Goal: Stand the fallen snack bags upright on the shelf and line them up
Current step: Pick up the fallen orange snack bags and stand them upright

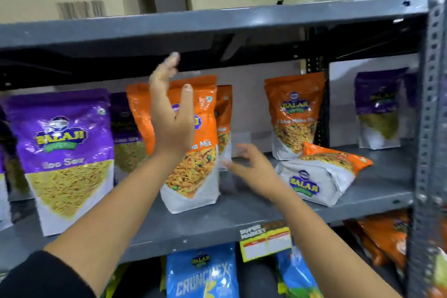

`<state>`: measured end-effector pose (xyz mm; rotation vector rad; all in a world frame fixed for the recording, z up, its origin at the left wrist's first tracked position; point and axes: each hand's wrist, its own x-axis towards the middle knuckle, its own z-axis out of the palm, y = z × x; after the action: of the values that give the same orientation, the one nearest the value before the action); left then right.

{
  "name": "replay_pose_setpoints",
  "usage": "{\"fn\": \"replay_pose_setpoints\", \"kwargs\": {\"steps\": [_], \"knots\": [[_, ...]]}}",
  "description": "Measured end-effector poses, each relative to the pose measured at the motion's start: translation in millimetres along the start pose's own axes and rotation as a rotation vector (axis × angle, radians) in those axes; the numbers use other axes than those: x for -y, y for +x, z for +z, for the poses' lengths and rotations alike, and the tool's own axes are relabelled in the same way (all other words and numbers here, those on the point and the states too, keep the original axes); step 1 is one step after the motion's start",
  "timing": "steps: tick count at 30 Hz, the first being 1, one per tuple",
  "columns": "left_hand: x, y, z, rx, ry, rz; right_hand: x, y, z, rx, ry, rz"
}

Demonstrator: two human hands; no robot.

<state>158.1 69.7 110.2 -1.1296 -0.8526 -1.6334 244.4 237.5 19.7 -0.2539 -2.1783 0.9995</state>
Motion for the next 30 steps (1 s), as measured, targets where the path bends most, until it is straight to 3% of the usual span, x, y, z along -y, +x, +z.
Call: {"fn": "replay_pose_setpoints", "kwargs": {"steps": [2,5,8,10,15,21,25,30], "knots": [[-12,-2,19,0.179,-0.098,-0.104,16,-7,-18,-0.337,0.002,-0.155],[-1,-13,59,0.44,-0.034,-0.603,23,-11,-48,-0.663,-0.194,-0.06],[32,-37,75,0.773,0.185,-1.098,2,-12,-57,-0.553,-0.353,0.374],[54,-61,68,0.949,0.105,-1.326,-14,-21,-46,-0.439,-0.412,0.604],[99,-83,54,1.003,-0.042,-1.626,-45,-31,-12,-0.293,-0.605,0.608],[81,-115,71,0.976,0.153,-1.498,-77,-63,-4,-0.344,-0.496,0.596],[50,-139,87,0.877,0.163,-1.314,-92,-102,-9,-0.467,-0.147,0.601],[-6,-164,128,0.855,0.006,-0.935,-118,-124,-49,-0.794,0.388,0.599]]}}
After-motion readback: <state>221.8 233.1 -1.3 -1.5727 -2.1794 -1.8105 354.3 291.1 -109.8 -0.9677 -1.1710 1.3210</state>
